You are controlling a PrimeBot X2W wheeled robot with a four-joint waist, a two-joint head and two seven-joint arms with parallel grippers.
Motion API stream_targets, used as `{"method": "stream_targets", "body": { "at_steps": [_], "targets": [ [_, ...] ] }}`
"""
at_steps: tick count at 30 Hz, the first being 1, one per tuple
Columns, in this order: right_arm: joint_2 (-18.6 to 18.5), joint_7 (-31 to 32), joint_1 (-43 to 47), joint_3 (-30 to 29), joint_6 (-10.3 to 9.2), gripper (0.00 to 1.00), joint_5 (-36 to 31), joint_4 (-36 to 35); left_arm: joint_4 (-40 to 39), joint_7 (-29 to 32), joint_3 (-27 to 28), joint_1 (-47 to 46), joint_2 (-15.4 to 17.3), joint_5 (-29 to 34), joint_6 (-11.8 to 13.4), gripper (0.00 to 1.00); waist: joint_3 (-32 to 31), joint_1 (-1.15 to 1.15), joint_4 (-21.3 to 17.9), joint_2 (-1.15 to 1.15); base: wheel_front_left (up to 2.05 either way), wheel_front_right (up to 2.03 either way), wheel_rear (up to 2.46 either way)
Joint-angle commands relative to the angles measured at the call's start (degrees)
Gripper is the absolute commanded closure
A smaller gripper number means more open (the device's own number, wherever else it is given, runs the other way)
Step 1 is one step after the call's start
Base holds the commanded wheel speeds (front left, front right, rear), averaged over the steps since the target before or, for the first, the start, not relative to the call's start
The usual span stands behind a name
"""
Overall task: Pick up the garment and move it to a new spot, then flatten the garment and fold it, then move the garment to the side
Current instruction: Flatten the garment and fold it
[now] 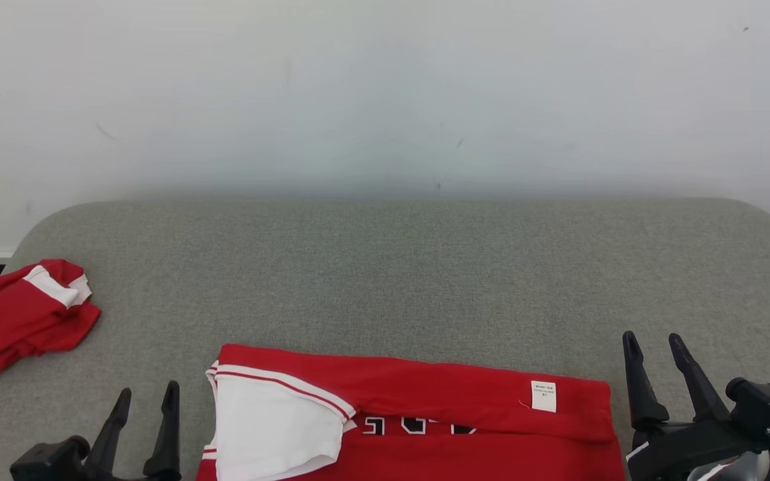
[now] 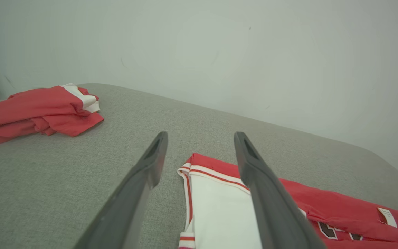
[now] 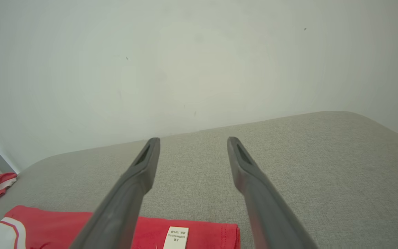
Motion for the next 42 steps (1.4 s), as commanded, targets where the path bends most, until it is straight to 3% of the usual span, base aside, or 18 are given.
{"method": "stream_targets", "body": {
  "at_steps": [1, 18, 24, 35, 42],
  "targets": [
    [-0.19, -0.44, -0.67, -0.46, -0.02, 0.00, -0.31, 0.37, 0.27, -0.17, -0.02, 0.75, 0.47, 0.40, 0.21, 0.00, 0.14, 0.00, 0.05, 0.00, 0.00, 0.00, 0.00],
    [-0.19, 2.35, -2.42, -2.14, -0.02, 0.00, -2.00, 1.62, -1.49, 0.30, -0.90, -0.85, 0.92, 1.00, 0.84, 0.00, 1.65, 0.00, -0.01, 0.00, 0.00, 0.00, 0.00],
    [-0.24, 12.34, -2.06, -1.83, -0.02, 0.00, -1.68, 2.81, -2.51, 0.81, -0.74, 0.21, 1.45, 0.78, 1.51, 0.00, 2.38, 0.00, 0.35, 0.00, 0.00, 0.00, 0.00],
    [-0.15, 31.02, 0.73, -5.54, -0.01, 0.00, -9.17, -1.01, -4.20, 1.83, -1.36, 0.84, 1.67, 0.31, 2.32, 0.00, 3.06, 0.00, 1.20, 0.00, 0.00, 0.00, 0.00],
    [-0.19, 35.78, 2.03, -6.02, -0.02, 0.00, -10.65, -0.81, -4.93, 2.00, -1.67, 0.72, 1.84, 0.28, 2.63, 0.00, 3.95, 0.00, 1.42, 0.00, 0.00, 0.00, 0.00]
  ]
}}
